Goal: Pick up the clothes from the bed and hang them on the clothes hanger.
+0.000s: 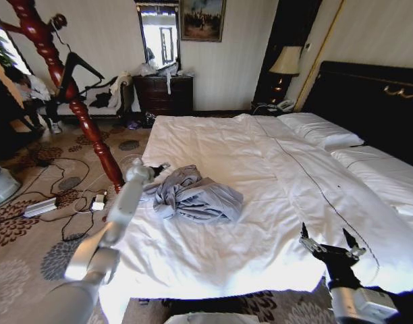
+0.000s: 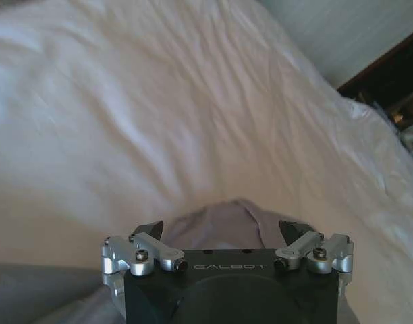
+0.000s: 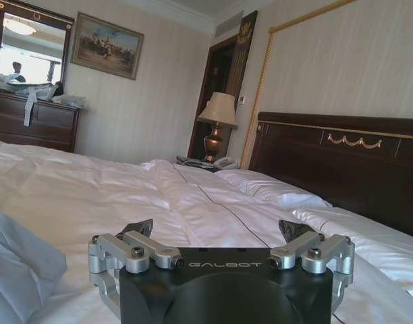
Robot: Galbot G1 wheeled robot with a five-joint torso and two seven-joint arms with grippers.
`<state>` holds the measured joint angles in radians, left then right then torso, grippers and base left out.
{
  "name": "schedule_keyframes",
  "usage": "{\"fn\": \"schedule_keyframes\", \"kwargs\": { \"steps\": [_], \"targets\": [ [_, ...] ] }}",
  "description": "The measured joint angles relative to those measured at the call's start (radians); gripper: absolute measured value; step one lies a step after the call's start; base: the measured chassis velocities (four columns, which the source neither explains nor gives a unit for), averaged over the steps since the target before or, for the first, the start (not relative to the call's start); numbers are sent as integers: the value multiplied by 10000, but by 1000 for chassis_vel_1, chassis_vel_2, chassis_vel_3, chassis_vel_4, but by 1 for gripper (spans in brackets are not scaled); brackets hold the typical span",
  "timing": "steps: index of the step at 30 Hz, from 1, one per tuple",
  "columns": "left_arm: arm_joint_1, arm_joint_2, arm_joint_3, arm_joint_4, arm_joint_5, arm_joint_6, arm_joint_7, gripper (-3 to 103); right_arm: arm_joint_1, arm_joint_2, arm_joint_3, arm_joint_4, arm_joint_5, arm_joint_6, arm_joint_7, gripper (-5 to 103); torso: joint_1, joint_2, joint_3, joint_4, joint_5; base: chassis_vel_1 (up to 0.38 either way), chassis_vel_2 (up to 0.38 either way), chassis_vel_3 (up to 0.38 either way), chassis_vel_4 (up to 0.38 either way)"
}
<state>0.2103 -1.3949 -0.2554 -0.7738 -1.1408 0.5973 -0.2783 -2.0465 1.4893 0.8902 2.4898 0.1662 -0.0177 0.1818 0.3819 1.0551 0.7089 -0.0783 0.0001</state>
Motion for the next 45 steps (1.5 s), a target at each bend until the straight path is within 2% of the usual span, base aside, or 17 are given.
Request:
{"fn": "schedule_keyframes", "kwargs": {
  "steps": [4,7,12,18,27,28,30,32,33,36,39,41,42,43,45],
  "targets": [
    [-297,-455,-211,779,590,-112,128,98,-29,3,15,37,0,13,13,100,1,0,-1,1,1,0,0,0,0],
    [-471,-726,-535,1377,1435,-424,344,97,-65,-20,97,84,14,51,59,100,0,-1,0,2,0,0,0,0,0],
    [-422,-530,-748,1173,1538,-480,396,97,-60,-21,104,81,22,63,119,100,-2,1,-2,10,0,0,0,0,0],
    [-539,-435,-791,1758,1764,-570,434,97,-48,-19,-21,94,20,54,132,100,-1,0,-1,5,-1,0,0,0,0],
    [-690,-841,-976,2755,2578,-668,759,93,-114,-49,0,108,48,18,158,100,-2,1,-2,3,0,0,0,0,0],
    [-709,-894,-1003,2818,2674,-739,789,92,-114,-35,0,108,43,17,162,100,-2,1,-2,3,0,0,0,0,0],
    [-715,-962,-1057,2833,2846,-942,826,81,-108,-10,0,108,26,17,169,100,-2,1,-1,3,-1,0,0,0,0],
    [-715,-966,-1063,2808,2863,-967,829,81,-103,-4,0,108,21,17,170,100,-1,0,-1,3,-1,0,0,0,0],
    [-686,-960,-1059,2654,2880,-1016,841,70,-87,6,-2,108,13,19,174,100,-2,0,-1,3,0,0,0,0,0],
    [-652,-926,-1005,2548,2886,-1045,843,64,-51,11,-10,105,8,22,176,100,-2,1,-2,2,-1,0,0,0,0],
    [-579,-837,-961,2419,2889,-1062,820,48,-13,15,-58,34,-1,27,194,100,-1,0,-1,6,-1,0,0,0,0],
    [-539,-814,-947,2370,2889,-1053,805,48,-6,15,-71,24,-8,28,197,100,-1,0,-1,6,-1,0,0,0,0],
    [-481,-787,-935,2304,2887,-1030,774,43,4,15,-83,21,-14,29,201,100,-1,0,-1,3,-1,0,0,0,0],
    [-398,-758,-930,2188,2884,-990,655,32,18,15,-88,21,-16,30,209,100,-1,1,-1,4,-2,0,0,0,0],
    [-348,-746,-933,2109,2872,-971,599,32,23,15,-88,21,-16,31,215,100,-1,0,-1,4,-1,0,0,0,0]
  ]
}}
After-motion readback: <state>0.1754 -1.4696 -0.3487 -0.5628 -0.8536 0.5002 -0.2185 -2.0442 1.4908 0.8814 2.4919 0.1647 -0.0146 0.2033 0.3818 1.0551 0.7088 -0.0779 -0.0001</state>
